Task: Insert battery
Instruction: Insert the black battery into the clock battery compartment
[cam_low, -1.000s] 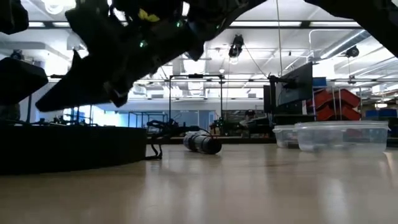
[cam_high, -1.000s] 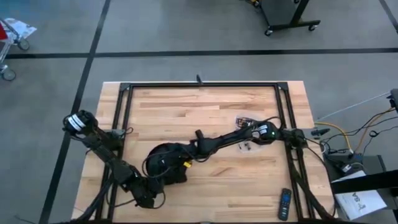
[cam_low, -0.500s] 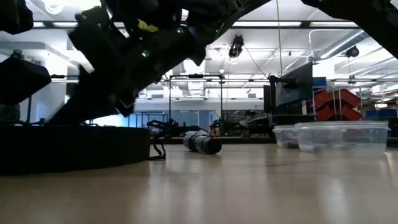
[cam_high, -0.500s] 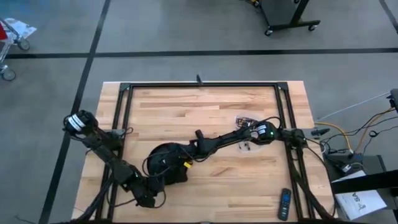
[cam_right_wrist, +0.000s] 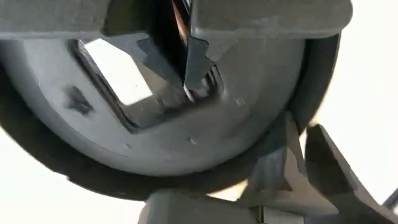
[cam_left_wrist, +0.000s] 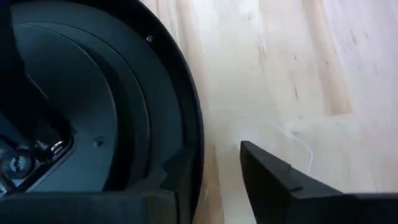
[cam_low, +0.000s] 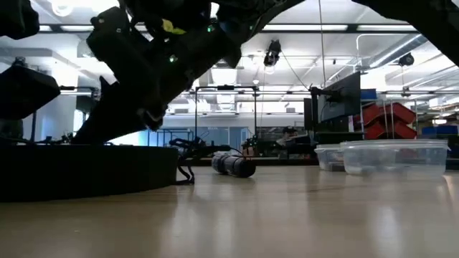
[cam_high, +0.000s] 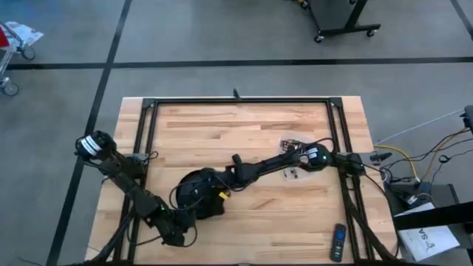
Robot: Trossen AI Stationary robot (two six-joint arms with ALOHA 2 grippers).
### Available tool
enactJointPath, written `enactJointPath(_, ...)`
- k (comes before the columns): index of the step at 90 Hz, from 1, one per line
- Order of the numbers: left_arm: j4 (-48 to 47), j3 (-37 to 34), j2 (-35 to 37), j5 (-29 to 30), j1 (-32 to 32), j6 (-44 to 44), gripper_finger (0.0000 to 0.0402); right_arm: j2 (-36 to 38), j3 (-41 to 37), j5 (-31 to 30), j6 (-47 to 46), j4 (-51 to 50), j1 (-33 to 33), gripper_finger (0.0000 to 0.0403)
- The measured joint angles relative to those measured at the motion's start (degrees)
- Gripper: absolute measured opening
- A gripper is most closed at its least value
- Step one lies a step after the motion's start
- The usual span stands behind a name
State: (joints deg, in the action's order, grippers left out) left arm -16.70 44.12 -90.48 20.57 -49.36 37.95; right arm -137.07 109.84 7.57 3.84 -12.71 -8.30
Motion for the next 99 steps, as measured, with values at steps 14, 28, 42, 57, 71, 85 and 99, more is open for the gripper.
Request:
enactJointPath(14,0.1,0.0,-0.6,1.1,-0.1,-1.4,0.0099,4.0,1.7,-1.4,2.1,-0.6,-1.6,0.0)
enactJointPath(28,0.1,0.1,-2.1,2.3,-0.1,-1.9,0.0085,6.9,2.2,-4.2,3.5,-5.4,-4.4,0.0)
enactJointPath(42,0.1,0.2,-3.1,3.9,0.0,-1.6,0.002,10.0,2.2,-11.1,5.0,-8.0,-7.9,0.0)
enactJointPath(57,0.0,0.2,-3.2,5.4,0.0,-1.4,0.0003,11.1,2.1,-22.8,8.0,-13.3,-12.5,0.0)
enactJointPath(71,-0.5,0.1,-2.7,5.5,0.3,-1.3,0.0,10.9,1.8,-28.7,9.8,-14.3,-15.4,0.0)
enactJointPath(85,-1.8,-0.2,0.1,5.0,1.3,-0.9,0.0,9.1,1.5,-30.1,11.4,-14.7,-17.2,0.001)
enactJointPath(99,-3.6,-0.2,3.9,4.9,2.8,-0.8,0.0,7.4,1.4,-30.1,14.1,-14.4,-17.9,0.0063)
